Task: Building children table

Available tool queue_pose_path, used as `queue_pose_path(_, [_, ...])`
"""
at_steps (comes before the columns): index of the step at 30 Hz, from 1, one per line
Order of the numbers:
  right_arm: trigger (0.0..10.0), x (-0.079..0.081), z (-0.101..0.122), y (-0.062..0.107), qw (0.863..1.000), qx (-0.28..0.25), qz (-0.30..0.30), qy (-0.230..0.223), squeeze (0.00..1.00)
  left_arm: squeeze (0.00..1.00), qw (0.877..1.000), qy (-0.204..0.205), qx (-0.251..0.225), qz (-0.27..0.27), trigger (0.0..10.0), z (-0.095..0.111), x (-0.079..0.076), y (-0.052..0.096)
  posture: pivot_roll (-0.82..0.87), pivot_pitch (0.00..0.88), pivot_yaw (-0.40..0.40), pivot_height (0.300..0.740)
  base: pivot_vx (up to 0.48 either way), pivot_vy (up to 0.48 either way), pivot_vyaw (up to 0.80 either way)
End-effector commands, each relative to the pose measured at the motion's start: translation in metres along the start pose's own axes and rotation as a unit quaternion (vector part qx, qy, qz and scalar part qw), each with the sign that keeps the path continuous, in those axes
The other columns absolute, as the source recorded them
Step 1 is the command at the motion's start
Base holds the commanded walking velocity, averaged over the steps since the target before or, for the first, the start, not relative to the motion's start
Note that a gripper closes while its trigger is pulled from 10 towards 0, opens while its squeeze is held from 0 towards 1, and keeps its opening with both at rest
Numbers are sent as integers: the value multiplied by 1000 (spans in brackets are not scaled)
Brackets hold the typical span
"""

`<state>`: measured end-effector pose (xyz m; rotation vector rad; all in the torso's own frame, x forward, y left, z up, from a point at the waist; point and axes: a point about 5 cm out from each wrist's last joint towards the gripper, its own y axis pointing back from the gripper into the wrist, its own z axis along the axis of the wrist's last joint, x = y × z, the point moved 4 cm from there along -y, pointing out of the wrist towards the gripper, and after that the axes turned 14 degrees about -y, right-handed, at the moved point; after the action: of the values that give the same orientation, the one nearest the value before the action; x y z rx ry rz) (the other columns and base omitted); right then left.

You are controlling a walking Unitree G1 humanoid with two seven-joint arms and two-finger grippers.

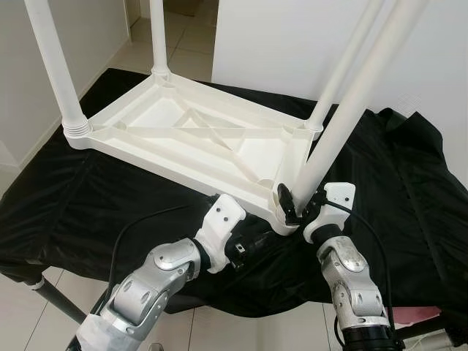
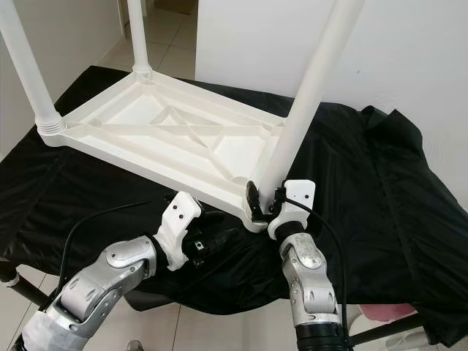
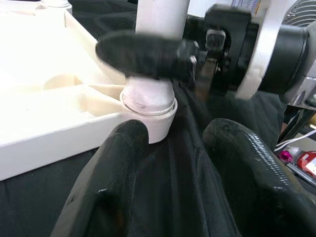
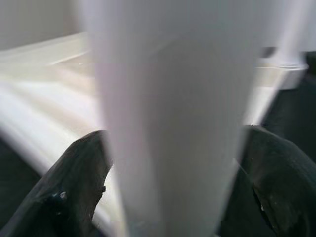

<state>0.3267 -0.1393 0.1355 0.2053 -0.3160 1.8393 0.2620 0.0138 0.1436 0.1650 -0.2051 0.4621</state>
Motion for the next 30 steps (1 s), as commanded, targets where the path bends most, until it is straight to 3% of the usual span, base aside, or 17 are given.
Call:
queue_pose_path(1, [10000, -2, 2, -1, 1000, 4, 27, 8, 0, 0, 1000, 2, 1, -23, 10000, -1, -4, -1, 47, 54, -121, 740, 0, 0, 0])
queue_pose_path(11, [10000, -2, 0, -8, 995, 29, 90, 41, 0, 0, 1000, 2, 3, -20, 10000, -2, -3, 1, 53, 54, -123, 740, 0, 0, 0])
queue_pose_path(23, [10000, 2, -22, -13, 984, 66, 151, 72, 0, 0, 1000, 1, 2, -19, 10000, -1, -2, 1, 59, 50, -115, 740, 0, 0, 0])
queue_pose_path(24, [1412, 0, -22, -13, 984, 67, 151, 69, 0, 0, 1000, 0, 3, -19, 10000, -1, -2, 1, 61, 50, -114, 740, 0, 0, 0])
queue_pose_path(25, [0, -1, -23, -13, 984, 67, 150, 67, 0, 0, 1000, 0, 3, -19, 10000, -1, -2, 1, 61, 50, -114, 740, 0, 0, 0])
queue_pose_path(30, [0, -5, -24, -12, 985, 69, 146, 62, 0, 0, 1000, 1, 4, -18, 10000, -1, -1, 2, 65, 54, -115, 740, 0, 0, 0])
